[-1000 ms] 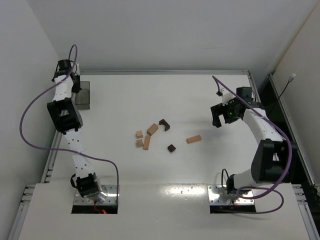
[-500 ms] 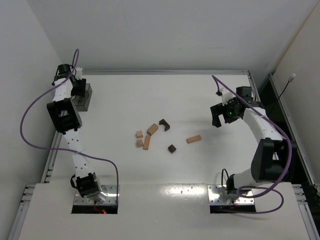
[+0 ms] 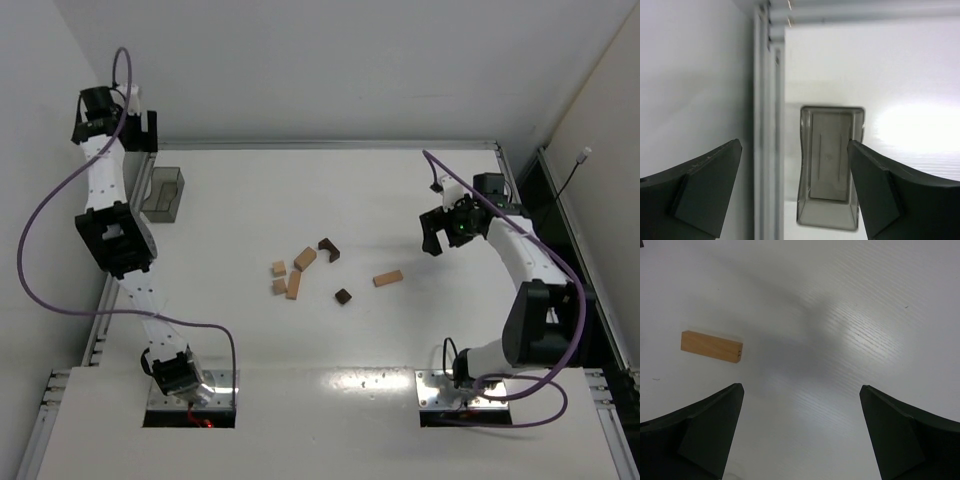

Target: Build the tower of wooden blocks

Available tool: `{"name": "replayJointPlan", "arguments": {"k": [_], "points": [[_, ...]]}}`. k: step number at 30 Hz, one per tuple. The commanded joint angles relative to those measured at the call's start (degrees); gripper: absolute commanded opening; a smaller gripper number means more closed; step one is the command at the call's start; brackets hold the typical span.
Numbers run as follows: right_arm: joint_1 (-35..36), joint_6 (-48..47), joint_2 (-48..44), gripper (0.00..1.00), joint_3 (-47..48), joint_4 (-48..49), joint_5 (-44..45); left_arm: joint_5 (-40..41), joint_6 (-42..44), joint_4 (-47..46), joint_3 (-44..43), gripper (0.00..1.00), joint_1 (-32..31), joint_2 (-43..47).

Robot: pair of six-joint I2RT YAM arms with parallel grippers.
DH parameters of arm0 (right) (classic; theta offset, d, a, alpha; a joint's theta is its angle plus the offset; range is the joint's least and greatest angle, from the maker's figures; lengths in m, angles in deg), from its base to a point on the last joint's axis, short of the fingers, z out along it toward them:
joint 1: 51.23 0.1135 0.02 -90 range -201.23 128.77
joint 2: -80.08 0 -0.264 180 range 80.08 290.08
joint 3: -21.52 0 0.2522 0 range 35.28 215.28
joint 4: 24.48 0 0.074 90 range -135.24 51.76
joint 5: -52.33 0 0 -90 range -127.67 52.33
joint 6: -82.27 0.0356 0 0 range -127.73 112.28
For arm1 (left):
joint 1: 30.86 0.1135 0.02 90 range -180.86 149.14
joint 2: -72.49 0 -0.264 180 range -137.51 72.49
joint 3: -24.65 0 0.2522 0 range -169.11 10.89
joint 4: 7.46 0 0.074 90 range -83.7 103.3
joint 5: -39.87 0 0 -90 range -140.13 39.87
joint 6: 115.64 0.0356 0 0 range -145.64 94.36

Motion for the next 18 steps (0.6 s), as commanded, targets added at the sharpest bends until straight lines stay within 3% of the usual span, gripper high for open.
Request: {"name": "replayJointPlan", "arguments": {"k": [1, 5, 7, 12, 18], "points": [[0.3, -1.1, -3.0, 1.00, 2.5, 0.4, -2.4, -3.0, -2.5, -0.4, -3.7, 0.85, 0.6, 11.8], [0.3, 0.0, -4.3, 1.00, 2.0, 0.9, -1.8, -8.6, -4.3, 5.5, -2.5, 0.83, -1.1, 18.3], [0.8, -0.7, -5.0, 0.96, 1.5, 0.4, -2.6, -10.3, -4.3, 9.1, 3.0, 0.82, -4.9, 21.8], [5.4, -8.2, -12.0, 0.92, -0.6, -1.4, -5.4, -12.9, -6.2, 4.0, 30.7, 0.84, -15.4, 39.4], [12.8, -29.2, -19.2, 0.94, -4.4, -10.4, -10.0, -15.3, -13.4, -1.0, 50.7, 0.92, -25.3, 48.3]]}}
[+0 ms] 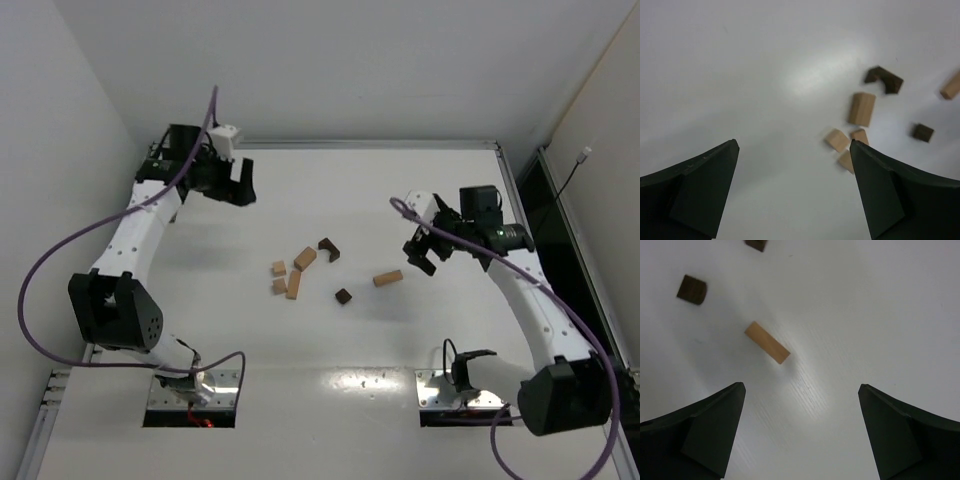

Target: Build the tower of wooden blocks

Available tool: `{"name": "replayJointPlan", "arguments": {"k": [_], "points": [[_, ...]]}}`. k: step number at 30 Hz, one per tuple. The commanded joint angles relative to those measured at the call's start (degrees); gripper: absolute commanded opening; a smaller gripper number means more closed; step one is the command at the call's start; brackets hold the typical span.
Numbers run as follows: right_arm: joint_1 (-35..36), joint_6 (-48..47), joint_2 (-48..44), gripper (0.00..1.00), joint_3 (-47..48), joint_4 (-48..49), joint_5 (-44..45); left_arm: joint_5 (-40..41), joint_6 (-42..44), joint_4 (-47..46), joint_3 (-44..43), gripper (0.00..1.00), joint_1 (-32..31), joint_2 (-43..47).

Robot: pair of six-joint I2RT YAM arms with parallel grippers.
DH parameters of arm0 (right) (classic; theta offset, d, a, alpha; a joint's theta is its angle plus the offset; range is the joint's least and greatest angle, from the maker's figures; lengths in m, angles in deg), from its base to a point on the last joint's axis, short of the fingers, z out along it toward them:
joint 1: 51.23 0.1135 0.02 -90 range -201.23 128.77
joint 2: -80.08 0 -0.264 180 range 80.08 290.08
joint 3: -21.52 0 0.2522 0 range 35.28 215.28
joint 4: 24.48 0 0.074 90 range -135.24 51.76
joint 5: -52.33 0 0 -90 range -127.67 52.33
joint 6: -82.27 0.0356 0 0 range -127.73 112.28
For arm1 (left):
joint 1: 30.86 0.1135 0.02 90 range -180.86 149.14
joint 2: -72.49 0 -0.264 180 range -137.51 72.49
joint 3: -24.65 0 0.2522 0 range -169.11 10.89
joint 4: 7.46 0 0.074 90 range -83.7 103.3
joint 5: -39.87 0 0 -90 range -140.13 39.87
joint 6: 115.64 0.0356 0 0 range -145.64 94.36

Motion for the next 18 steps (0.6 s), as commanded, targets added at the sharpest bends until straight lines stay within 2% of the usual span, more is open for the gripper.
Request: {"name": "replayJointPlan", "arguments": {"k": [1, 2, 4, 9, 12, 13, 18], "points": [[3.3, -17.6, -3.5, 0.94, -3.0, -6.8, -6.3, -2.6, -5.7, -3.5, 7.4, 0.92, -4.0, 3.8], [4.1, -22.8, -3.5, 0.94, -4.7, -7.6, -6.3, -2.6, -6.2, -3.5, 8.2, 0.92, -5.1, 3.8], [6.1, -27.0, -4.0, 0.94, -5.4, -8.1, -5.8, -1.9, -7.8, -4.0, 8.9, 0.92, -6.5, 3.8], [6.8, -39.9, 4.5, 0.93, -3.0, -14.9, -8.1, -0.8, -8.3, -4.0, 8.2, 0.93, -7.6, 3.1], [7.4, -42.6, 11.1, 0.93, 1.7, -19.6, -9.4, 0.5, -8.3, -3.5, 6.3, 0.93, -8.1, 0.6], [7.4, -42.6, 16.0, 0.92, 4.5, -20.5, -10.2, 1.1, -8.3, -3.5, 6.3, 0.93, -8.1, 0.1], [8.7, -40.7, 27.8, 0.85, 11.6, -23.1, -10.8, 1.7, -8.8, -3.5, 4.3, 0.93, -8.1, -1.9]]}}
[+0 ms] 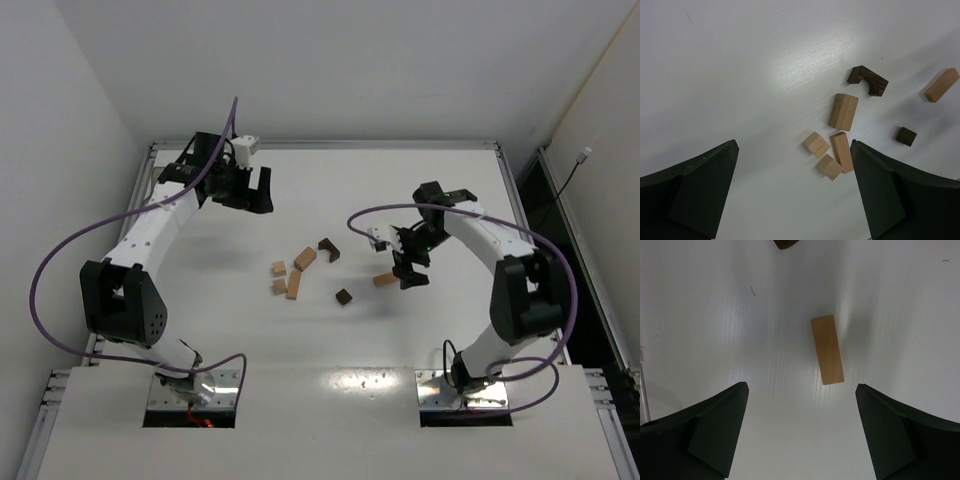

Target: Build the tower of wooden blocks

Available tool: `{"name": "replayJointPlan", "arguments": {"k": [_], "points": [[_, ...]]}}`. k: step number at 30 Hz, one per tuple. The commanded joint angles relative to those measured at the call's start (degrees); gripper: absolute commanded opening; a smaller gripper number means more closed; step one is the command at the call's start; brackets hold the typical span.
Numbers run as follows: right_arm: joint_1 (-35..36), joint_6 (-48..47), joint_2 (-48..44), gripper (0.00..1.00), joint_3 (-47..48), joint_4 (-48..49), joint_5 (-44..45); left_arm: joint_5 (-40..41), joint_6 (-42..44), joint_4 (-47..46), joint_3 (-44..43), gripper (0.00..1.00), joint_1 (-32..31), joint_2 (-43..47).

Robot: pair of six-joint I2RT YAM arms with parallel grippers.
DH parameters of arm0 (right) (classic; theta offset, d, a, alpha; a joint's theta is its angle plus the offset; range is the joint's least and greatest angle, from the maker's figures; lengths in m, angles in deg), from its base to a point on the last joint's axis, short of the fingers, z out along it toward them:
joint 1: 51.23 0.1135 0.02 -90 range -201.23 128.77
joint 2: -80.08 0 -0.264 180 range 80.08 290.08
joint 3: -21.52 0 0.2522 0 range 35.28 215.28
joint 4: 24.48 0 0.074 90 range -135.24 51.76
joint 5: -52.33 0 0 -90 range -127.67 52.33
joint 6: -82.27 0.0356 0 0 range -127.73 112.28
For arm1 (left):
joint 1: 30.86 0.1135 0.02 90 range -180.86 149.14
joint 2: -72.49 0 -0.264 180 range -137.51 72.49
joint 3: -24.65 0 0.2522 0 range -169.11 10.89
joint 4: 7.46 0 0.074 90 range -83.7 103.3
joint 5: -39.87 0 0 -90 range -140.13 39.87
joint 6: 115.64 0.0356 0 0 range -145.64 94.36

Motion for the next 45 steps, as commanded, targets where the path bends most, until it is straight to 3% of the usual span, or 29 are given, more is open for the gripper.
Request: {"name": "replayJointPlan", "arguments": {"k": [1, 6, 17, 45], "points": [[1.2, -1.5, 5.0, 0.85, 5.8, -2.8, -4.4, 0.7, -1.2, -0.9, -2.9, 0.93, -0.4, -0.8], [2.8, 3.2, 8.0, 0.83, 6.0, -0.1, -1.4, 2.3, -1.2, -0.9, -2.9, 0.93, -0.4, -1.3], [9.1, 11.0, 5.6, 0.76, -2.0, 16.5, 10.5, 3.5, -1.8, -1.4, -5.1, 0.93, -0.4, -3.6], [14.6, 13.8, 12.0, 0.62, -2.1, 19.3, 21.2, 3.6, -1.8, -1.3, -7.9, 0.93, -0.4, -6.3]]}}
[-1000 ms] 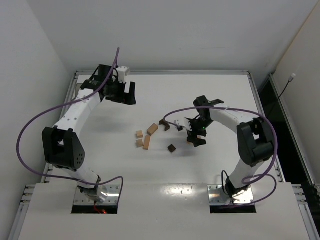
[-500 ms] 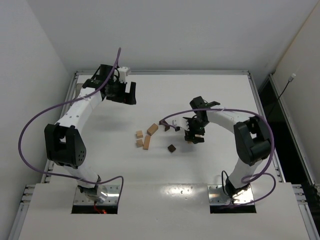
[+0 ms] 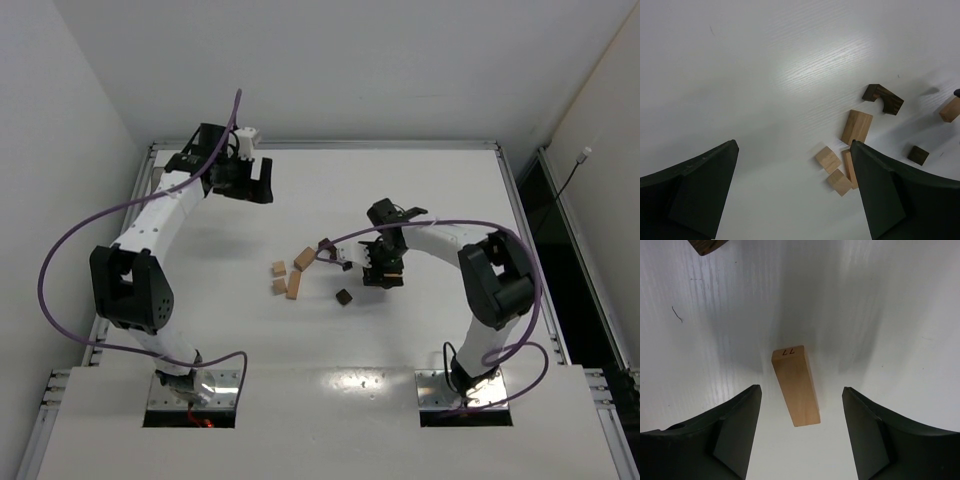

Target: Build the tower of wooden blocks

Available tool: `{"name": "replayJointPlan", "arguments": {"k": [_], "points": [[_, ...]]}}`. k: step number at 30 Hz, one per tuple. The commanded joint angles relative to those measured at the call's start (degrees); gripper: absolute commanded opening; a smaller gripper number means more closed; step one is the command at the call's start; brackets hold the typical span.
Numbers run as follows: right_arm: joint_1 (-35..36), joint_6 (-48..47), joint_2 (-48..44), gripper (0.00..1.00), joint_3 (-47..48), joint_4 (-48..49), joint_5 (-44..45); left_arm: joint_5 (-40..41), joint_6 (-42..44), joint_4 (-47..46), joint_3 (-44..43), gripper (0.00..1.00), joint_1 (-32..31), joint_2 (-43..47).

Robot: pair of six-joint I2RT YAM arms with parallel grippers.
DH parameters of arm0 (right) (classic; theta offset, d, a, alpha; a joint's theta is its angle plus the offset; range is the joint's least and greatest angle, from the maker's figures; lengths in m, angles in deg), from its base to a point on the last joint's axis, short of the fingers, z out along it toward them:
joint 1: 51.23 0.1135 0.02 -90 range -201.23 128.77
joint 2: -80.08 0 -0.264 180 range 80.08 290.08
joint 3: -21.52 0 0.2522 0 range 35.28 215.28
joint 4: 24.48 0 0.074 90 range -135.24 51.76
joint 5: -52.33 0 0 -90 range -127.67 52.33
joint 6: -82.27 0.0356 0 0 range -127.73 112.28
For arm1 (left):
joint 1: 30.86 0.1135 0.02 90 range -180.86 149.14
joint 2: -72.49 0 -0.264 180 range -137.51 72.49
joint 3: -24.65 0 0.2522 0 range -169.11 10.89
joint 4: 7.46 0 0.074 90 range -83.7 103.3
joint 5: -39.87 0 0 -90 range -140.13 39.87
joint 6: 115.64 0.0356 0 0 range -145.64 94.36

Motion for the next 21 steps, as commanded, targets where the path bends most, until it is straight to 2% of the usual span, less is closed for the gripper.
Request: {"name": "replayJointPlan", "arguments": {"k": [1, 8, 13, 15, 21], "points": [[1.1, 1.8, 1.2, 0.62, 0.2, 1.1, 2.7, -0.2, -0.8, -1.1, -3.0, 0.93, -0.4, -1.1], [3.3, 3.2, 4.2, 0.61, 3.8, -1.4, 4.5, -0.2, -0.8, -0.5, -5.3, 0.93, 0.1, -2.9], [3.8, 5.2, 5.4, 0.55, 4.9, -1.9, 5.7, -0.2, -0.8, 0.0, -5.8, 0.93, 0.1, -3.4], [4.4, 5.7, 5.9, 0.47, 4.9, -1.9, 6.3, -0.2, -0.8, 0.0, -6.4, 0.93, 0.6, -3.4], [4.9, 8.7, 8.6, 0.00, 8.1, -4.2, 7.4, -0.2, -0.3, 0.0, -6.9, 0.93, 1.2, -3.4]]}}
